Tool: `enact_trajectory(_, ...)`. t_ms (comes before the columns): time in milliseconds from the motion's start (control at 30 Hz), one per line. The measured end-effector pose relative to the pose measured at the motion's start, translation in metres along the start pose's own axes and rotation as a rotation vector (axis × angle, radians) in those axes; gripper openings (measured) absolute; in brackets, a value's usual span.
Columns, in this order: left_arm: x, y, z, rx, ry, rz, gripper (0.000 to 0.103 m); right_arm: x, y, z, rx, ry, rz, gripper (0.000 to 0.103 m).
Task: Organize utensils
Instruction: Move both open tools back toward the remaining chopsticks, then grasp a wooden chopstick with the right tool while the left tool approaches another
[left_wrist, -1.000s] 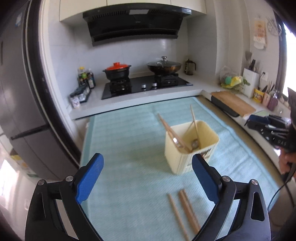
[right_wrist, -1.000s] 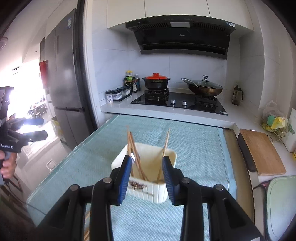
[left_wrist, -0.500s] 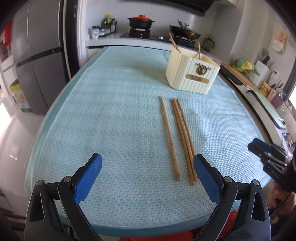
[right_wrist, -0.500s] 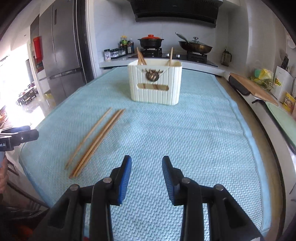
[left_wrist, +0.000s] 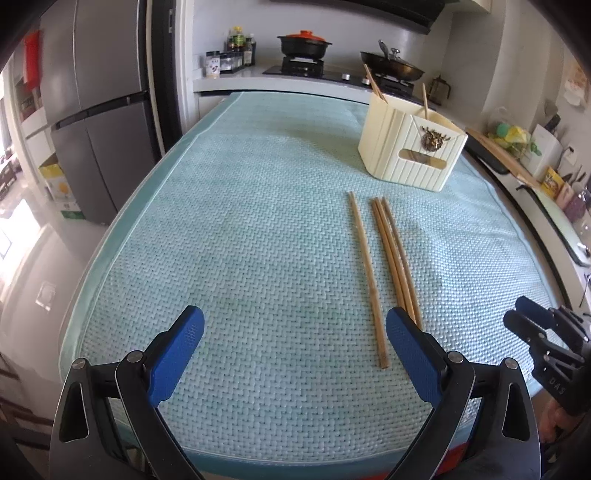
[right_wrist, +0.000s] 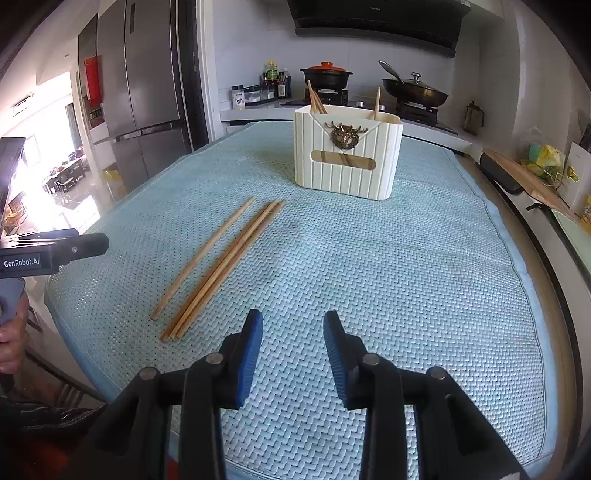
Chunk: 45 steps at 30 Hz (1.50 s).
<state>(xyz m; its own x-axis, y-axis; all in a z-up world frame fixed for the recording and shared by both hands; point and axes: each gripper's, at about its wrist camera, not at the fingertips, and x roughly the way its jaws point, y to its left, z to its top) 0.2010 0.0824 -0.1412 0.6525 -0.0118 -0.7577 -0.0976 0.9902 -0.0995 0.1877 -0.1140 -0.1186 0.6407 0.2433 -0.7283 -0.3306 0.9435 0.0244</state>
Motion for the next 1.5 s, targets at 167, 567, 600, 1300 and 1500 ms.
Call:
enact_trajectory(167, 0.005, 0.003, -0.001, -0.003, 0.004, 0.019, 0.099, 0.010, 0.008, 0.003, -0.018, 0.027, 0.021, 0.035)
enact_trajectory(567, 0.001, 0.017, -0.004, -0.050, -0.005, 0.022, 0.099, 0.086, 0.036, 0.058, 0.009, 0.100, 0.140, 0.025)
enact_trajectory(600, 0.001, 0.019, -0.005, -0.054, -0.005, 0.028, 0.099, 0.095, 0.037, 0.059, 0.022, 0.119, 0.142, 0.024)
enact_trajectory(1300, 0.015, 0.027, -0.013, -0.062, 0.038, 0.059, 0.099, 0.107, 0.001, 0.045, 0.139, 0.149, -0.043, 0.013)
enact_trajectory(1500, 0.022, 0.021, -0.011, -0.048, 0.053, 0.051, 0.099, 0.076, -0.071, 0.016, 0.303, 0.164, -0.156, 0.023)
